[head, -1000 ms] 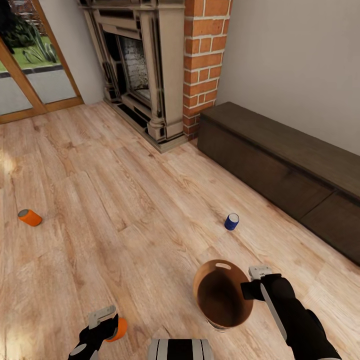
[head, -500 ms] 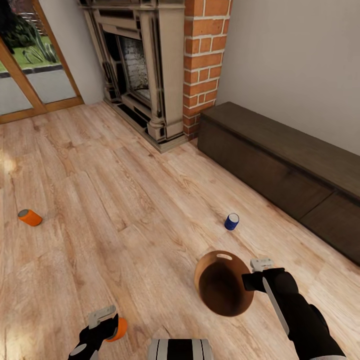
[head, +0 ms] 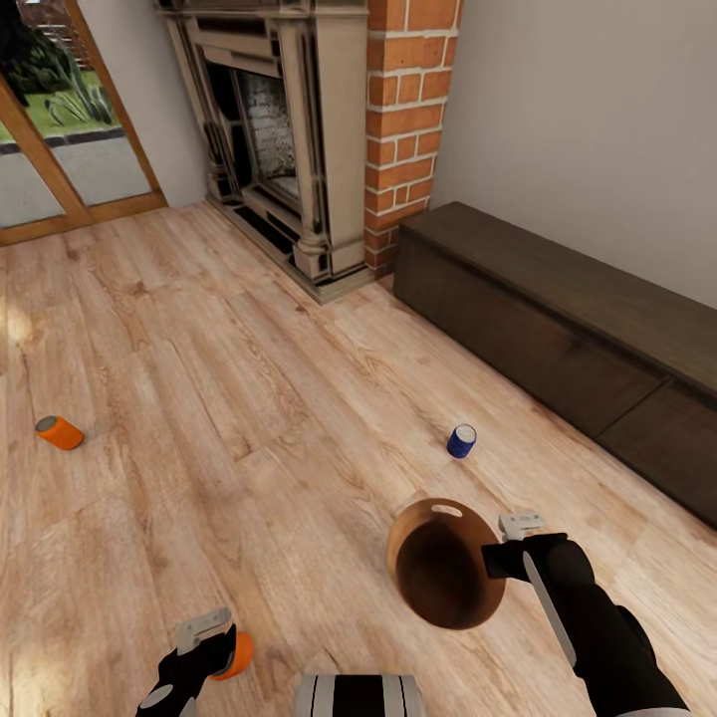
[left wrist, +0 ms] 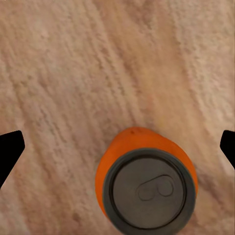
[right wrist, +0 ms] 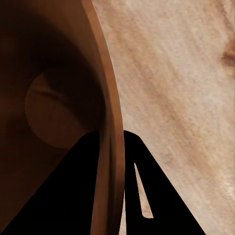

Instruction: Put the three can of soda from the living room inside the tash can in the kitchen.

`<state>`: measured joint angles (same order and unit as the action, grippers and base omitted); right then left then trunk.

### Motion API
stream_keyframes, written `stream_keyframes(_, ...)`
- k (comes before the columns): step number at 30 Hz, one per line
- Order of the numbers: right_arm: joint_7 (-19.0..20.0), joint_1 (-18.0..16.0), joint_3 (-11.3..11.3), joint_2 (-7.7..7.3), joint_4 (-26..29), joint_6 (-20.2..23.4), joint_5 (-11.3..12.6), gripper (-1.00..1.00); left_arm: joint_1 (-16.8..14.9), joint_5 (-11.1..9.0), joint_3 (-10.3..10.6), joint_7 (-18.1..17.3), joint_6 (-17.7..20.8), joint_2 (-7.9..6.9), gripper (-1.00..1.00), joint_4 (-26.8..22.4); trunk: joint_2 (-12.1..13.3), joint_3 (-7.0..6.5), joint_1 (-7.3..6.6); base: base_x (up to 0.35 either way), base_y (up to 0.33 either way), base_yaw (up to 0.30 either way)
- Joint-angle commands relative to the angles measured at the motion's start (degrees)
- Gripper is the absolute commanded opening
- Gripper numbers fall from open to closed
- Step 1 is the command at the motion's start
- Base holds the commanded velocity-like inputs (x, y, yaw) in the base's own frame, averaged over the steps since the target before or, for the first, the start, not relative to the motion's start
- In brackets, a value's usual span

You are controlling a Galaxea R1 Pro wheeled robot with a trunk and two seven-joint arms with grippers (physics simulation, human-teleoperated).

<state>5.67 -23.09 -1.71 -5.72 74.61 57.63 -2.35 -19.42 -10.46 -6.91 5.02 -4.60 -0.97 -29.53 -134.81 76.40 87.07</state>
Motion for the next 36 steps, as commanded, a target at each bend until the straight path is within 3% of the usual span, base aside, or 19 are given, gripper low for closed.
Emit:
stream_keyframes(1,0.31,-0.02,0.0,0.01,0.01,0.02,0.95,-1.0,0.0,0.0,0.01,0.0,-0.01,0.0,1.0,0.0,0.0,0.06,0.0,0.0,0.0,0.0)
stream_keyframes(24,0.31,-0.02,0.0,0.01,0.01,0.02,0.95,-1.0,0.0,0.0,0.05,-0.01,-0.06,0.0,1.0,0.0,0.0,2.04,0.0,0.0,0.0,0.0)
stream_keyframes(36,0.31,0.0,-0.05,0.01,0.01,0.01,0.95,-1.0,0.0,0.0,0.05,-0.01,-0.11,0.17,1.0,-0.08,0.0,2.17,0.0,0.0,-0.044,0.0)
